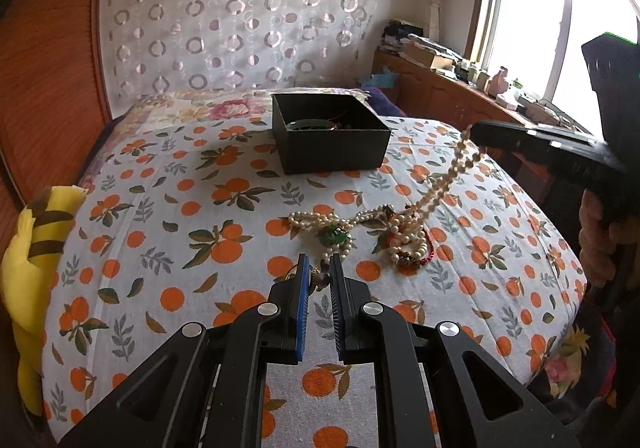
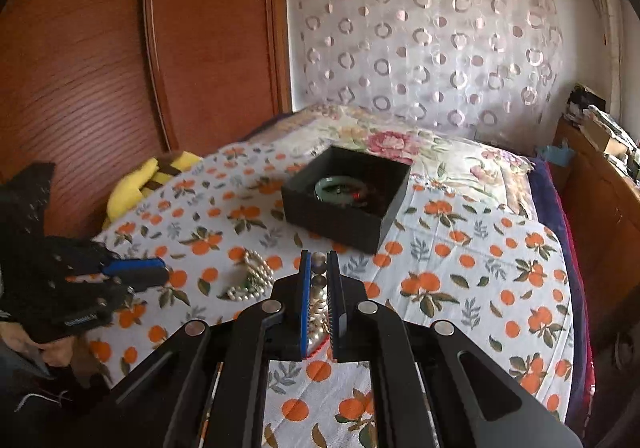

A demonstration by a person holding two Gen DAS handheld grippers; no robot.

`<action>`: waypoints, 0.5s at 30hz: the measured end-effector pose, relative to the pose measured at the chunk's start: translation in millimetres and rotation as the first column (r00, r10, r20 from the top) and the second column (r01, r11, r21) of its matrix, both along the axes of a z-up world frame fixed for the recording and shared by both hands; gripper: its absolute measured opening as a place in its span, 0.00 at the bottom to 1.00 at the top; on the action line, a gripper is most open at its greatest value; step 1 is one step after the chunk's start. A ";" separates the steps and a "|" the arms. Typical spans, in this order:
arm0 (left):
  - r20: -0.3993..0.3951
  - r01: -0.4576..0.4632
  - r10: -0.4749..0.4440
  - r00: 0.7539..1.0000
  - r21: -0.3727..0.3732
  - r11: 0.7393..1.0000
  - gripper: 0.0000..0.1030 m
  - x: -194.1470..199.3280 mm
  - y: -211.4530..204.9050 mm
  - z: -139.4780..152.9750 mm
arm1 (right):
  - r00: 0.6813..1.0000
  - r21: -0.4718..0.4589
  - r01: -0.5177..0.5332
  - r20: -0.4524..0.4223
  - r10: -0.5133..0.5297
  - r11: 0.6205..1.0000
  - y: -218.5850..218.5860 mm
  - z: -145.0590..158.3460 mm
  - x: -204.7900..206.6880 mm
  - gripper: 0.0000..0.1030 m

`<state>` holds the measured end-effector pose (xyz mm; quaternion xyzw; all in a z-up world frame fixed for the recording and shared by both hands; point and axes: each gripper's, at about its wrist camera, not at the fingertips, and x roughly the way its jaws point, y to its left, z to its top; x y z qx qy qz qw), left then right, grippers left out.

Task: Organize jewelry
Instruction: 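Lower the ring into the black box while the right tool lowers the pearl necklace in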

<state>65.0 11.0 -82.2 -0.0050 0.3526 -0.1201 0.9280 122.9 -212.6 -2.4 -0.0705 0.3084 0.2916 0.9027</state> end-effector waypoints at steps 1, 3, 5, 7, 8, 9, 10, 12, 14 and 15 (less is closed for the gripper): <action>0.002 0.001 -0.001 1.000 -0.002 1.000 0.09 0.3 -0.1 0.9 | 1.000 -0.003 0.001 0.010 -0.001 1.000 -0.7 3.5 -0.7 0.08; 0.005 0.003 -0.003 1.000 -0.005 1.000 0.09 0.9 -0.3 2.9 | 0.999 -0.003 -0.001 0.032 0.001 1.000 -2.1 12.7 -0.9 0.08; 0.010 0.005 -0.005 1.000 -0.004 1.000 0.09 2.0 -0.5 6.0 | 0.999 -0.007 -0.002 0.043 0.003 1.000 -2.6 18.9 -0.5 0.08; 0.019 0.010 -0.010 1.000 -0.003 1.000 0.09 3.5 -1.5 11.3 | 0.998 -0.012 0.001 0.059 0.000 1.000 -3.1 26.2 -0.2 0.08; 0.024 0.013 -0.013 1.000 -0.002 1.000 0.09 4.2 -2.0 14.0 | 0.998 -0.012 0.001 0.064 0.000 1.000 -3.7 29.6 0.2 0.08; 0.030 0.017 -0.017 0.999 -0.001 1.000 0.09 5.4 -2.6 17.6 | 0.998 -0.013 0.001 0.069 0.000 1.000 -3.6 31.7 0.4 0.08; 0.035 0.019 -0.019 0.999 0.001 1.000 0.09 6.1 -2.9 20.2 | 0.997 -0.013 0.002 0.075 -0.001 1.000 -4.2 34.6 0.6 0.08; 0.048 0.026 -0.026 0.999 0.006 1.000 0.09 8.4 -4.8 27.0 | 0.996 -0.009 0.006 0.089 -0.005 1.000 -5.8 42.3 1.4 0.08; 0.060 0.032 -0.032 0.998 0.010 0.999 0.09 10.5 -6.4 33.5 | 0.995 -0.005 0.009 0.103 -0.008 1.000 -7.6 51.0 2.3 0.08; 0.063 0.034 -0.034 0.997 0.010 0.999 0.09 11.4 -6.9 35.6 | 0.994 -0.004 0.009 0.110 -0.008 1.000 -8.0 54.6 2.8 0.08</action>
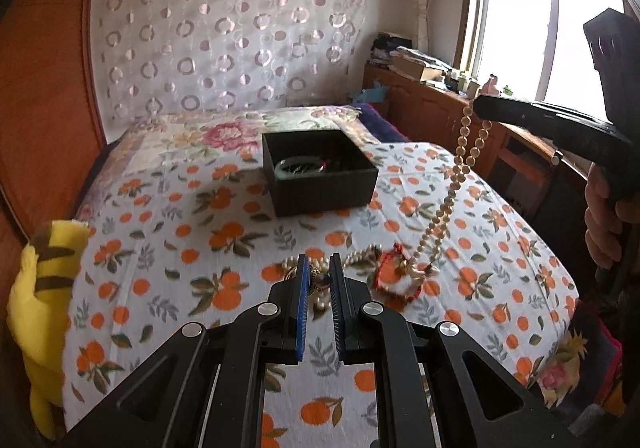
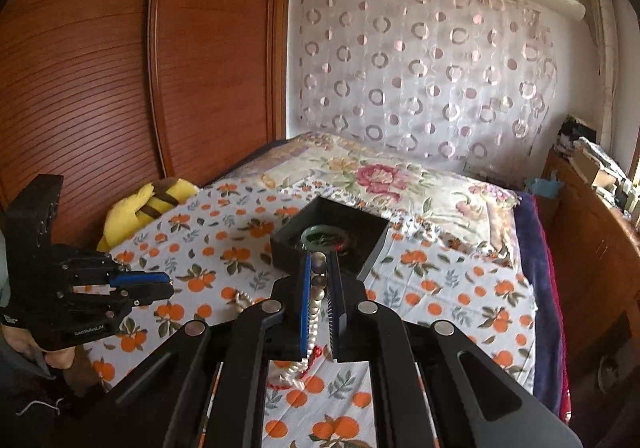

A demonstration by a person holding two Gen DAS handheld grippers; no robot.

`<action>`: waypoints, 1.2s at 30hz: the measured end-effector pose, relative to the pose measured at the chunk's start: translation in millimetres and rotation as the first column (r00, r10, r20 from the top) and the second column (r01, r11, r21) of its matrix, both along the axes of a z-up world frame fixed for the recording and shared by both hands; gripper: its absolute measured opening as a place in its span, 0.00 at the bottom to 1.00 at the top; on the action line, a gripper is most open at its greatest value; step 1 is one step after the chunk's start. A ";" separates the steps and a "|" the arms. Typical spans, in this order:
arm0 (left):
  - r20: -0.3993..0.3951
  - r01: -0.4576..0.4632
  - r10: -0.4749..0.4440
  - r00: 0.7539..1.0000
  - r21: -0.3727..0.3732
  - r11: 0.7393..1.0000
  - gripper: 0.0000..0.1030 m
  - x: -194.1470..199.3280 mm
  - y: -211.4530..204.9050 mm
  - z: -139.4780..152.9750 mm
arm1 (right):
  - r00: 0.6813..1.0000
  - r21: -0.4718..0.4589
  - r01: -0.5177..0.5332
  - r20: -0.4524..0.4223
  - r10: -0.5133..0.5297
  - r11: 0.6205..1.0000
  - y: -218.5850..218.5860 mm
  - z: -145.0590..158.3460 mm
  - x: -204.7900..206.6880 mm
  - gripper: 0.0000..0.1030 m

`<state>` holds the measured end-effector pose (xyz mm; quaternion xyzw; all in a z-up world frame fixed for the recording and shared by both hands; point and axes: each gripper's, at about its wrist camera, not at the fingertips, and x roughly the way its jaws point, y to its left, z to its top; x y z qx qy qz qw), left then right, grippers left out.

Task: Organize jewelry
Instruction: 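Lower the ring into the black box while the right tool lowers the pearl necklace in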

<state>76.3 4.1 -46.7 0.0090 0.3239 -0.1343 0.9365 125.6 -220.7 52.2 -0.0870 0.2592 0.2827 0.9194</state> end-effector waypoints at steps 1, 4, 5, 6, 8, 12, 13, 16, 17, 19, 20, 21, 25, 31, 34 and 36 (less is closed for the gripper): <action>0.003 0.002 -0.002 1.000 -0.001 1.000 0.09 1.3 -0.7 2.6 | 1.000 0.000 0.001 0.008 -0.001 1.000 -0.6 4.1 0.5 0.08; 0.011 0.009 -0.009 1.000 -0.002 1.000 0.09 5.0 -3.1 8.5 | 1.000 -0.003 0.001 0.031 -0.001 1.000 -0.3 16.6 2.1 0.08; 0.013 0.012 -0.012 1.000 -0.004 1.000 0.09 6.4 -3.6 10.2 | 0.999 -0.007 0.002 0.042 -0.002 1.000 0.1 20.9 2.6 0.08; 0.013 0.015 -0.015 1.000 -0.007 1.000 0.09 7.9 -4.1 11.5 | 0.999 -0.011 0.004 0.051 -0.003 1.000 0.1 24.4 3.1 0.08; 0.014 0.021 -0.020 1.000 -0.010 1.000 0.09 11.4 -4.9 13.8 | 0.998 -0.016 0.006 0.064 -0.005 1.000 -0.3 31.5 5.4 0.08; 0.017 0.027 -0.027 0.999 -0.006 1.000 0.09 21.7 -6.4 18.8 | 0.996 -0.019 0.012 0.091 -0.011 1.000 -0.2 47.5 14.7 0.08; 0.020 0.027 -0.027 0.999 -0.007 1.000 0.09 24.4 -6.2 20.9 | 0.995 -0.020 0.013 0.099 -0.011 1.000 0.6 51.4 17.1 0.08; 0.022 0.032 -0.031 0.999 -0.018 0.999 0.09 35.3 -5.4 27.1 | 0.993 -0.024 0.014 0.121 -0.011 1.000 3.5 65.2 29.5 0.08; 0.022 0.033 -0.033 0.999 -0.019 0.999 0.09 39.2 -5.7 28.8 | 0.992 -0.024 0.013 0.126 -0.010 1.000 4.3 68.9 33.6 0.08; 0.022 0.043 -0.042 0.999 -0.017 0.999 0.09 52.7 -8.0 33.1 | 0.991 -0.030 0.012 0.136 -0.008 0.999 6.7 74.0 39.6 0.08; 0.023 0.045 -0.044 0.999 -0.011 0.999 0.09 57.6 -9.5 33.9 | 0.989 -0.035 0.012 0.145 -0.007 0.999 8.5 77.2 43.9 0.08; 0.025 0.047 -0.047 0.999 -0.002 0.999 0.09 64.6 -11.9 35.1 | 0.989 -0.037 0.010 0.150 -0.004 0.999 10.0 79.3 47.3 0.08; 0.009 0.062 -0.062 0.998 0.004 0.998 0.09 95.4 -19.3 34.5 | 0.986 -0.049 0.008 0.169 0.000 0.999 13.4 85.2 63.5 0.08; -0.030 0.078 -0.078 0.996 -0.008 0.997 0.09 139.5 -27.6 22.5 | 0.987 -0.037 -0.004 0.163 0.010 0.999 9.7 87.4 94.7 0.08; -0.053 0.078 -0.078 0.996 -0.010 0.997 0.09 155.9 -31.5 13.2 | 0.987 -0.031 -0.011 0.162 0.016 0.999 7.7 88.8 107.6 0.08; -0.068 0.079 -0.080 0.994 -0.011 0.997 0.09 167.8 -33.4 5.6 | 0.987 -0.023 -0.020 0.157 0.023 1.000 7.6 88.9 115.2 0.08</action>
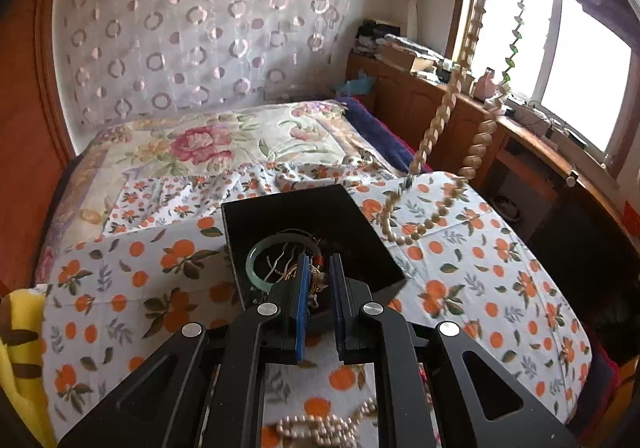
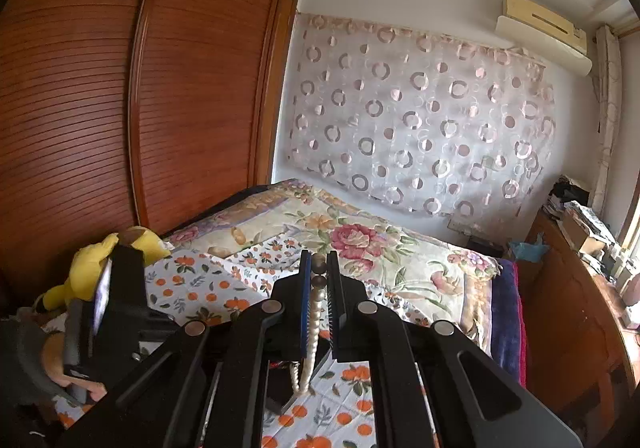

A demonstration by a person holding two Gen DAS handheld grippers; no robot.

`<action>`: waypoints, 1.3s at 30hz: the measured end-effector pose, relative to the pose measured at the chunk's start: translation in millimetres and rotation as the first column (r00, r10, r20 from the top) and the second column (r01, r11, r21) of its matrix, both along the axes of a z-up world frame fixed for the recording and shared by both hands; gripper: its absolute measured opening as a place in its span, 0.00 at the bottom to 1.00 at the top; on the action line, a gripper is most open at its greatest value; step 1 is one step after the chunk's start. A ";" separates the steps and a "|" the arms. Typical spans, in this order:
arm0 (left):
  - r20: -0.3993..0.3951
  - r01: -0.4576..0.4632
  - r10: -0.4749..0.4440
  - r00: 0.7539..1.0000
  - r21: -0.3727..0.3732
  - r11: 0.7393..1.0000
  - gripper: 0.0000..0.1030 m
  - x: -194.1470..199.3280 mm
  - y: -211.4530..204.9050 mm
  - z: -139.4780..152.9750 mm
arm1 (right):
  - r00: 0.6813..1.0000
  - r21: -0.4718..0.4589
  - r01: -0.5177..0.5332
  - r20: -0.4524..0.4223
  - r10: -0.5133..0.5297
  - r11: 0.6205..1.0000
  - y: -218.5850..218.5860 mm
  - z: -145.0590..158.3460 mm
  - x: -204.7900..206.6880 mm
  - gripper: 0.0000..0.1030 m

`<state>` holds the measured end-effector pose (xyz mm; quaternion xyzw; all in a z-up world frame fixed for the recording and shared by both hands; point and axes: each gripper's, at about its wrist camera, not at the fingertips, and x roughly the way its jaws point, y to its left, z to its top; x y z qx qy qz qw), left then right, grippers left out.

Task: Organize jewelry
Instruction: 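Lower the ring into the black box while the right tool lowers the pearl necklace in, then return both tools to the green-pendant necklace and red cord bracelet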

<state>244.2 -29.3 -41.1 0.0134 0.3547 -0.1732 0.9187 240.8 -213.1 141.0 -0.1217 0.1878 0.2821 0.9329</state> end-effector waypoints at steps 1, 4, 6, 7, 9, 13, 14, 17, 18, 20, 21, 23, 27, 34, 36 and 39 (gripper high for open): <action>-0.004 0.001 -0.001 1.000 -0.002 1.000 0.09 4.8 -0.6 -3.1 | 1.000 0.007 -0.007 -0.004 0.007 1.000 -0.7 0.0 5.0 0.08; -0.016 -0.006 0.005 1.000 -0.008 1.000 0.09 15.5 -0.4 -9.4 | 1.000 0.016 -0.022 -0.012 0.022 1.000 0.5 -1.2 15.5 0.08; -0.011 -0.017 0.017 1.000 -0.006 1.000 0.09 17.9 0.2 -10.6 | 0.999 0.021 -0.032 -0.012 0.032 0.999 1.5 -2.7 19.3 0.08; -0.009 -0.021 0.021 1.000 -0.004 1.000 0.10 18.4 1.1 -11.0 | 0.999 0.024 -0.037 -0.013 0.037 0.999 2.7 -3.0 21.4 0.08; -0.008 -0.027 0.027 1.000 -0.005 1.000 0.11 18.8 4.5 -10.8 | 0.999 0.030 -0.047 -0.012 0.048 0.998 4.3 -3.1 23.9 0.08; 0.004 -0.048 0.048 0.999 -0.009 0.999 0.27 14.0 14.5 -5.3 | 0.997 0.048 -0.069 -0.024 0.070 0.996 7.2 -4.7 29.5 0.08; 0.013 -0.051 0.052 0.999 -0.005 0.999 0.27 11.2 16.9 -3.3 | 0.997 0.050 -0.073 -0.028 0.075 0.996 9.2 -4.7 30.6 0.08; 0.035 -0.072 0.071 0.997 0.011 0.997 0.28 4.1 24.1 1.0 | 0.996 0.048 -0.084 -0.039 0.086 0.995 13.2 -10.4 31.0 0.08; 0.036 -0.075 0.075 0.997 0.009 0.997 0.30 0.8 28.2 1.6 | 0.995 0.045 -0.087 -0.045 0.089 0.995 14.9 -13.0 31.9 0.08; 0.032 -0.087 0.086 0.996 0.012 0.996 0.32 -4.1 34.4 0.4 | 0.994 0.038 -0.089 -0.059 0.091 0.995 17.7 -20.6 31.3 0.08; 0.035 -0.093 0.093 0.995 0.021 0.995 0.32 -6.7 36.7 -0.2 | 0.993 0.035 -0.094 -0.069 0.096 0.995 19.0 -25.4 30.5 0.08; 0.042 -0.107 0.105 0.994 0.037 0.994 0.32 -12.5 41.4 -1.5 | 0.991 0.024 -0.100 -0.090 0.102 0.995 22.7 -35.8 29.5 0.08; 0.026 -0.114 0.113 0.993 0.035 0.993 0.32 -23.7 50.2 -8.3 | 0.984 -0.012 -0.101 -0.149 0.098 0.995 32.2 -66.1 31.7 0.08; 0.007 -0.143 0.143 0.990 0.026 0.989 0.32 -40.2 62.2 -20.1 | 0.966 -0.038 -0.085 -0.248 0.073 0.996 41.2 -112.8 37.2 0.09; -0.003 -0.153 0.153 0.988 0.021 0.988 0.32 -45.3 65.2 -23.5 | 0.962 -0.045 -0.074 -0.266 0.059 0.996 41.9 -121.7 38.1 0.09; -0.015 -0.158 0.159 0.987 0.018 0.987 0.32 -53.5 68.2 -28.2 | 0.962 -0.047 -0.066 -0.268 0.051 0.997 38.3 -128.3 35.9 0.11</action>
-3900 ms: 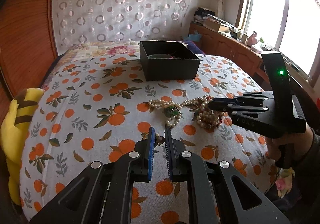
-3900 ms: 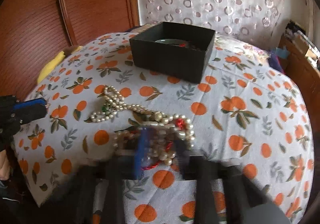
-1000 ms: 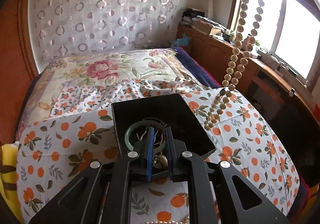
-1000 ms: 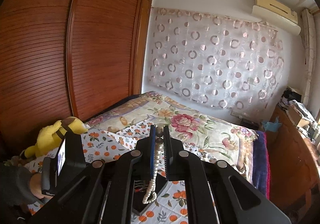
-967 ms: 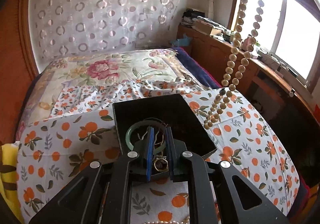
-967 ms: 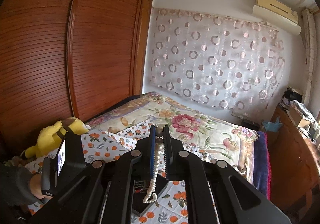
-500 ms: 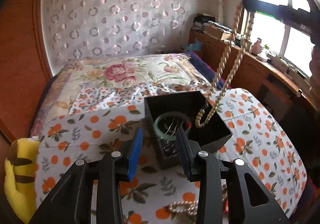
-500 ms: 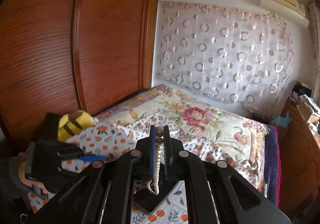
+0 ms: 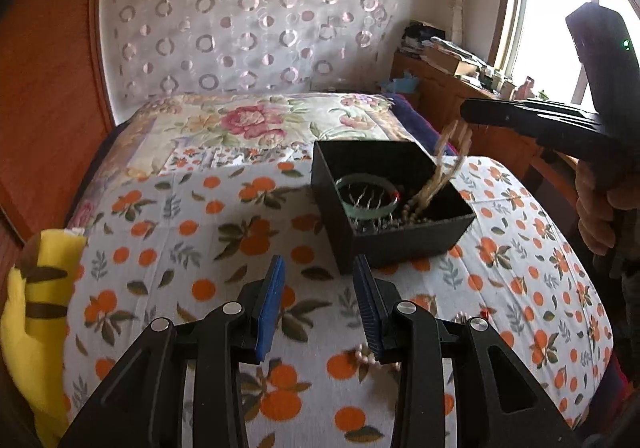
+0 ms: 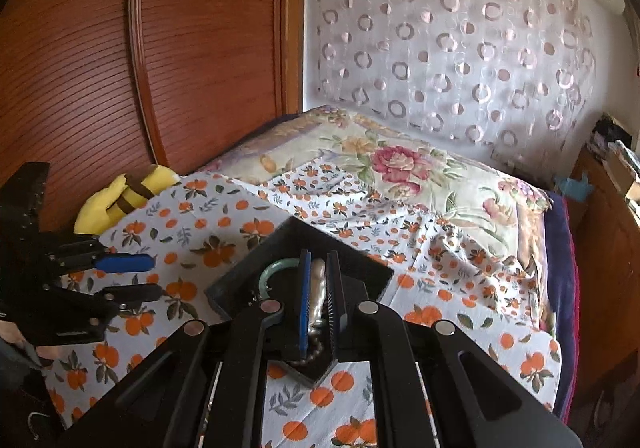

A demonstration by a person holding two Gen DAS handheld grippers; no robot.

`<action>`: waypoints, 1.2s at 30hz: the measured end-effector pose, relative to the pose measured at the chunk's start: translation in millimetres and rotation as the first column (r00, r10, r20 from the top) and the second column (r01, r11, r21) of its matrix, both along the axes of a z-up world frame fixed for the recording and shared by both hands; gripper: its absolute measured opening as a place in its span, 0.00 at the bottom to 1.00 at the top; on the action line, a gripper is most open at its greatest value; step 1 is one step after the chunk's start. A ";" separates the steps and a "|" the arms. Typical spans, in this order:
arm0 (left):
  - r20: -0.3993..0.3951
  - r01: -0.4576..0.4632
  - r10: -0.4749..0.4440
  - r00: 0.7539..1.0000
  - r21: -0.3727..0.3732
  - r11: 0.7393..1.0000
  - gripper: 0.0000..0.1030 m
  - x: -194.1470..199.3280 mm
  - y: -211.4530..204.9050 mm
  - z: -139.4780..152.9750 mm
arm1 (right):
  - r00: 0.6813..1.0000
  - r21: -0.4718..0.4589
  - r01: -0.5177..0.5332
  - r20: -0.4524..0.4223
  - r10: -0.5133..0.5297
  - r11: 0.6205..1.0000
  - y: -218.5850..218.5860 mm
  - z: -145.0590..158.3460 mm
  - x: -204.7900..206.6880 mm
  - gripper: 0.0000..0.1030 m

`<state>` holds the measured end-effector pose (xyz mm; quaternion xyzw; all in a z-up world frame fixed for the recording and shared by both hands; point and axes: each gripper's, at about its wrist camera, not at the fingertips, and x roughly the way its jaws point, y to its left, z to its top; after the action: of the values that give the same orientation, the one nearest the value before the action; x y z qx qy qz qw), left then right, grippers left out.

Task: Organize jewelry
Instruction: 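Return both tools to the green-pendant necklace and red cord bracelet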

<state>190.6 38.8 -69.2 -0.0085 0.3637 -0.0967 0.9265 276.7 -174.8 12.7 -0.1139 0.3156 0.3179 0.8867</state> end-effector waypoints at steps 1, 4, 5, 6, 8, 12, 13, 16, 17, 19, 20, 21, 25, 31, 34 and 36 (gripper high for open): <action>-0.004 -0.001 0.001 1.000 0.002 1.000 0.32 -2.2 -0.1 -1.8 | 1.000 0.005 0.001 -0.003 -0.001 1.000 -1.8 -2.2 -3.3 0.13; -0.024 0.000 0.000 1.000 -0.002 1.000 0.32 -8.8 1.3 -8.2 | 1.000 0.018 0.007 -0.019 -0.007 1.000 -9.4 -7.1 -12.8 0.23; -0.030 0.001 -0.001 1.000 -0.005 1.000 0.32 -10.6 1.8 -10.1 | 1.000 0.018 0.004 -0.022 -0.003 1.000 -11.4 -8.1 -16.2 0.23; -0.038 0.006 -0.006 0.999 -0.008 1.000 0.32 -12.6 1.6 -12.3 | 1.000 0.015 0.001 -0.022 0.000 1.000 -13.6 -10.6 -21.8 0.23; -0.053 0.017 -0.017 0.998 -0.006 1.000 0.32 -16.1 0.4 -16.6 | 0.999 0.012 -0.004 -0.036 0.004 1.000 -20.2 -17.8 -33.3 0.23; -0.077 0.035 -0.035 0.996 -0.002 0.999 0.32 -22.2 -4.2 -25.7 | 0.996 0.005 -0.002 -0.087 0.003 1.000 -30.8 -38.5 -51.2 0.23; -0.081 0.035 -0.035 0.996 -0.003 0.999 0.32 -23.5 -4.5 -27.5 | 0.995 0.000 -0.004 -0.098 0.004 1.000 -32.1 -43.4 -54.3 0.23; -0.095 0.030 -0.031 0.995 -0.010 0.999 0.32 -27.4 -2.9 -33.6 | 0.990 -0.019 -0.011 -0.141 0.008 1.000 -34.3 -63.2 -64.1 0.23; -0.099 0.027 -0.028 0.995 -0.010 1.000 0.32 -27.9 -2.2 -35.1 | 0.988 -0.027 -0.018 -0.156 0.013 0.999 -33.2 -70.0 -66.4 0.23; -0.104 0.019 -0.019 0.994 -0.008 1.000 0.32 -28.7 -0.2 -37.8 | 0.985 -0.040 -0.030 -0.174 0.023 0.999 -28.8 -80.5 -70.7 0.23; -0.105 0.013 -0.014 0.994 -0.007 1.000 0.32 -29.2 1.0 -38.5 | 0.983 -0.046 -0.042 -0.180 0.033 0.998 -26.3 -84.5 -72.7 0.23; -0.106 0.009 -0.010 0.994 -0.007 1.000 0.32 -29.9 2.3 -39.0 | 0.981 -0.047 -0.051 -0.189 0.041 0.998 -24.1 -87.5 -74.1 0.23; -0.101 -0.009 0.008 0.995 -0.010 1.000 0.39 -33.8 7.6 -38.1 | 0.973 -0.038 -0.085 -0.220 0.075 0.996 -15.3 -93.7 -78.3 0.23; -0.085 -0.019 0.017 0.996 -0.016 1.000 0.47 -38.8 11.3 -34.8 | 0.961 -0.045 -0.117 -0.257 0.102 0.992 -1.5 -102.4 -82.5 0.23; -0.082 -0.019 0.017 0.996 -0.018 1.000 0.47 -40.4 11.2 -34.2 | 0.958 -0.065 -0.126 -0.269 0.104 0.990 3.2 -107.8 -82.9 0.23; -0.082 -0.019 0.018 0.996 -0.020 1.000 0.47 -41.7 11.3 -34.3 | 0.958 -0.082 -0.132 -0.267 0.106 0.988 5.6 -110.6 -83.6 0.23</action>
<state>148.9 50.2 -103.6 -0.0256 0.4004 -0.0915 0.9114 193.1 -169.2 -97.9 -0.1336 0.4377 0.3669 0.8099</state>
